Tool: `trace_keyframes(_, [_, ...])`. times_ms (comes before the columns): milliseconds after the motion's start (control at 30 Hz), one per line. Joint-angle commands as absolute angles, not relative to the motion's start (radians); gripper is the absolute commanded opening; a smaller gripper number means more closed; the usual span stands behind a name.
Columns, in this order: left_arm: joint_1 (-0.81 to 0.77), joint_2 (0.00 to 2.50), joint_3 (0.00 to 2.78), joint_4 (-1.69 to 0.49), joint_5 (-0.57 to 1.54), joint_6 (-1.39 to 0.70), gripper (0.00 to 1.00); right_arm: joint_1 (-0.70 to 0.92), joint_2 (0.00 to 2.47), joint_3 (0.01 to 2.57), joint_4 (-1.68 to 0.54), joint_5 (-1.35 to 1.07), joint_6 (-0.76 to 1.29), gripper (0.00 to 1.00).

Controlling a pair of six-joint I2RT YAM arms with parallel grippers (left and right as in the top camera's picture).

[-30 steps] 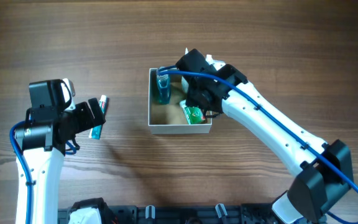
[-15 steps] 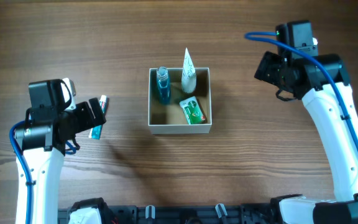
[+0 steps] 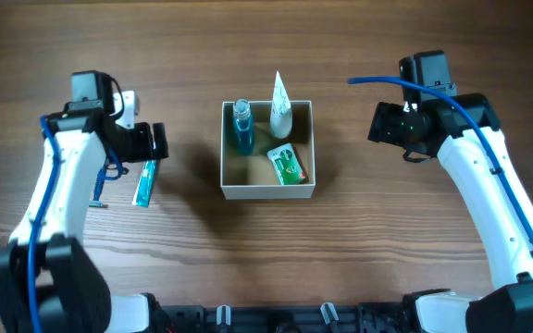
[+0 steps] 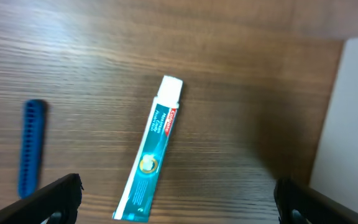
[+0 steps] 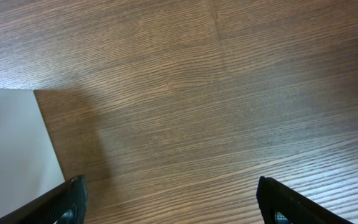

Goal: Pack container
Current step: 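Grasp the Colgate toothpaste tube with the left gripper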

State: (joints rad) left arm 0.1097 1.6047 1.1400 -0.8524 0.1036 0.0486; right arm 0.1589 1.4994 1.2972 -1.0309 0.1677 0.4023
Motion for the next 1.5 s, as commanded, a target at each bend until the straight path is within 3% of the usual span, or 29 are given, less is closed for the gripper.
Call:
trace_keyframes(0, [0.095, 1.682, 1.147, -0.832, 0.086, 0.079, 1.00, 0.159, 1.500, 1.293, -1.029, 0.155, 0.393, 0.88])
trace_keyframes(667, [0.096, 1.919, 1.143, -0.781, 0.028, 0.074, 1.00, 0.159, 1.500, 1.293, -1.041, 0.155, 0.393, 0.90])
trace_keyframes(733, [0.096, 1.919, 1.143, -0.797, 0.029, 0.074, 0.93, 0.159, 1.500, 1.293, -1.044, 0.155, 0.393, 0.90])
trace_keyframes(867, [0.096, 1.919, 1.143, -0.805, 0.029, 0.074, 0.57, 0.159, 1.500, 1.293, -1.044, 0.155, 0.393, 0.90])
trace_keyframes(1067, [0.096, 1.919, 1.143, -0.820, 0.029, 0.074, 0.22, 0.159, 1.500, 1.293, -1.048, 0.155, 0.393, 0.90])
trace_keyframes(1300, [0.096, 1.917, 1.151, -0.819, 0.029, 0.074, 0.07, 0.159, 1.499, 1.293, -1.048, 0.155, 0.393, 0.90])
trace_keyframes(1467, [0.093, 1.837, 1.231, -0.847, 0.033, 0.044, 0.04, 0.159, 1.500, 1.293, -1.049, 0.155, 0.393, 0.90])
